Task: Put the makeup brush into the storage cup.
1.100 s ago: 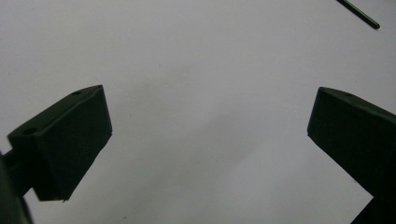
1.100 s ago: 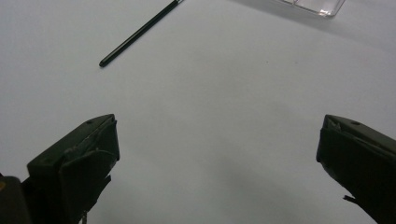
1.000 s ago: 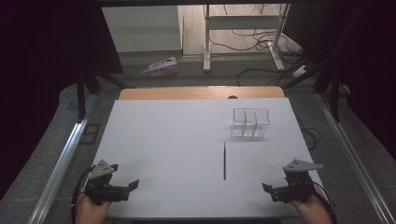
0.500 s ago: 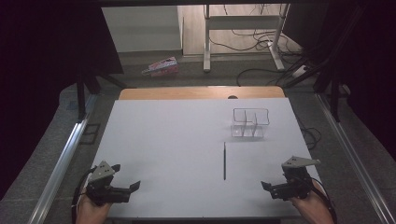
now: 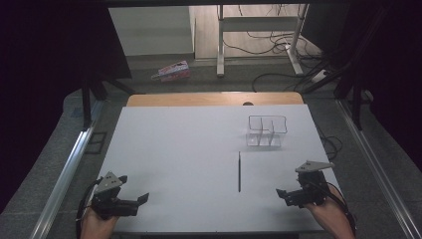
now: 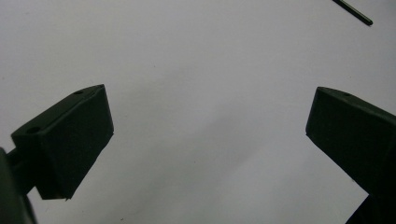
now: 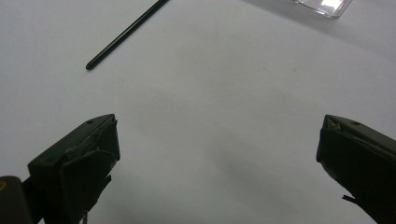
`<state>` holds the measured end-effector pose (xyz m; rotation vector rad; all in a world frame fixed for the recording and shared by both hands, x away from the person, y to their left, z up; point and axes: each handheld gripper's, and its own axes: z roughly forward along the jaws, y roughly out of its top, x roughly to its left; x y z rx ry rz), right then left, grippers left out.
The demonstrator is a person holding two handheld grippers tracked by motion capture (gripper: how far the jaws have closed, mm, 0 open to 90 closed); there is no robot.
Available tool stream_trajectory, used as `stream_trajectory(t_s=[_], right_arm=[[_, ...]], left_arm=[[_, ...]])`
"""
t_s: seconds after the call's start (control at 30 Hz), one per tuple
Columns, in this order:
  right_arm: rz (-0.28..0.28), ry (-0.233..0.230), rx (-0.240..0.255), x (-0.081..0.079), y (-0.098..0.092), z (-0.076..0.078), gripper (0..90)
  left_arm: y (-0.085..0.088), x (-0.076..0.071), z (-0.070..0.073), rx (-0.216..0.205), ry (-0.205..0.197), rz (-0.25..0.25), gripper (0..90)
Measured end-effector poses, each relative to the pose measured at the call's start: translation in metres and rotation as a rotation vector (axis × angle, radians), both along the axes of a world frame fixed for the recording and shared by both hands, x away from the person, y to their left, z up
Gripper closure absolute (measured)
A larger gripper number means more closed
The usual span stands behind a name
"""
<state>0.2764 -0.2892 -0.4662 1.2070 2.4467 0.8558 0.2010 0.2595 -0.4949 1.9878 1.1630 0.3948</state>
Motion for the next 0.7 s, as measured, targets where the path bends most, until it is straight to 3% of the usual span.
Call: stream_trajectory(t_s=[0.47,0.7], right_arm=[[0.008,0.004,-0.038,0.014,0.01,0.005,0.0],[0.006,0.029,-0.043,0.023,0.014,0.007,0.0]], left_arm=[[0.001,0.0,-0.001,0.0,-0.007,-0.002,1.1],[0.002,-0.001,-0.001,-0.004,-0.013,0.0,1.1]])
